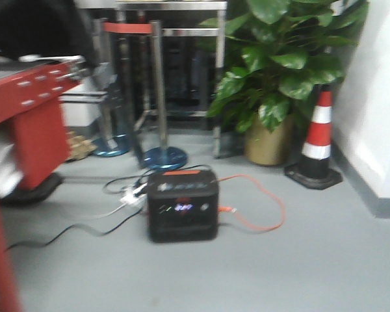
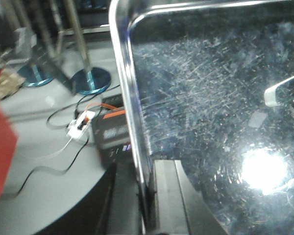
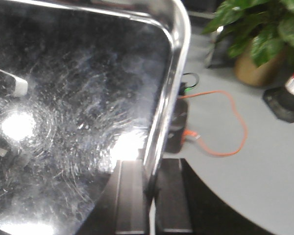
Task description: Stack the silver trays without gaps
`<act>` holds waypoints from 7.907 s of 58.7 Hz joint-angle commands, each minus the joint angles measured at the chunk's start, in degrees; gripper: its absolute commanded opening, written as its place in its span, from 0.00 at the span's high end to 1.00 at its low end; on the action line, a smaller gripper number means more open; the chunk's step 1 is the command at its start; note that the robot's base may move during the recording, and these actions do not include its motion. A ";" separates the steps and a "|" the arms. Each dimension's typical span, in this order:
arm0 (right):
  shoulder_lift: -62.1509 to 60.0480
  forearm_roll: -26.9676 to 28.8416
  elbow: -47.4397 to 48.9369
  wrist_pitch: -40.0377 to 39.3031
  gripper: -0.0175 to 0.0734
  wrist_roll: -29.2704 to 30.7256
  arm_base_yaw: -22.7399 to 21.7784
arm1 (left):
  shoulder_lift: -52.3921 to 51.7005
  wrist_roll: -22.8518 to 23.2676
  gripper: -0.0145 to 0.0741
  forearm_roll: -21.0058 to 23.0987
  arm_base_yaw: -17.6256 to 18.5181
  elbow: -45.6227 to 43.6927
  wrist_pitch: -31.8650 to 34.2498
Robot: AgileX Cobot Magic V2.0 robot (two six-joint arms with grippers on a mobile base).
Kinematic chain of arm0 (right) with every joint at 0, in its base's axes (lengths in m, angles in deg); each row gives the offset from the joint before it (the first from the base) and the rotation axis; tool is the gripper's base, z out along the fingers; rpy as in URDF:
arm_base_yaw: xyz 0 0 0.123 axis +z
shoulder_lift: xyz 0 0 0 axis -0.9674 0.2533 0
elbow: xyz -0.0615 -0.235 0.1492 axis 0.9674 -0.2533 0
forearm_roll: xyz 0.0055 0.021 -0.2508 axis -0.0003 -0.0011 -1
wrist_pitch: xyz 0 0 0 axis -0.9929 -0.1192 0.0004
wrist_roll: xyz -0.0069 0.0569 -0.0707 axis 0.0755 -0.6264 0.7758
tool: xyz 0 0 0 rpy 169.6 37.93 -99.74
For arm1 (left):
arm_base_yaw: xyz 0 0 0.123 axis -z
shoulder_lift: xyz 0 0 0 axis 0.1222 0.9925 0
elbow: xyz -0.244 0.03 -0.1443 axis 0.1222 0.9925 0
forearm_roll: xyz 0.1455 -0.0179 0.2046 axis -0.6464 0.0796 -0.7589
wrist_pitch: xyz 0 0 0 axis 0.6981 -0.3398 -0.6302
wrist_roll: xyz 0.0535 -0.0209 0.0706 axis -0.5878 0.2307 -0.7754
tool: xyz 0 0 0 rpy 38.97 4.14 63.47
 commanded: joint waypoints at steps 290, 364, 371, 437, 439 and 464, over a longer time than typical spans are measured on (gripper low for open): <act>15.30 4.10 0.53 7.22 0.80 1.24 1.13 | 12.44 -0.44 0.65 0.39 0.30 0.22 -7.26; -30.28 4.51 -9.08 3.72 0.88 7.19 1.13 | -28.32 2.29 0.84 -4.45 3.30 12.56 4.20; -41.96 4.51 -21.23 0.49 0.88 8.40 1.13 | -40.33 2.55 0.84 -5.65 3.30 26.12 11.58; -91.28 7.22 -57.21 -1.34 0.88 8.28 1.13 | -100.86 2.55 0.84 -5.14 3.30 75.36 17.69; -91.28 7.22 -57.21 -1.34 0.88 8.28 1.13 | -100.86 2.55 0.84 -5.14 3.30 75.36 17.69; -91.33 -1.40 -59.50 -3.72 0.88 8.28 -10.03 | -100.86 2.55 0.84 -5.14 3.30 75.36 17.69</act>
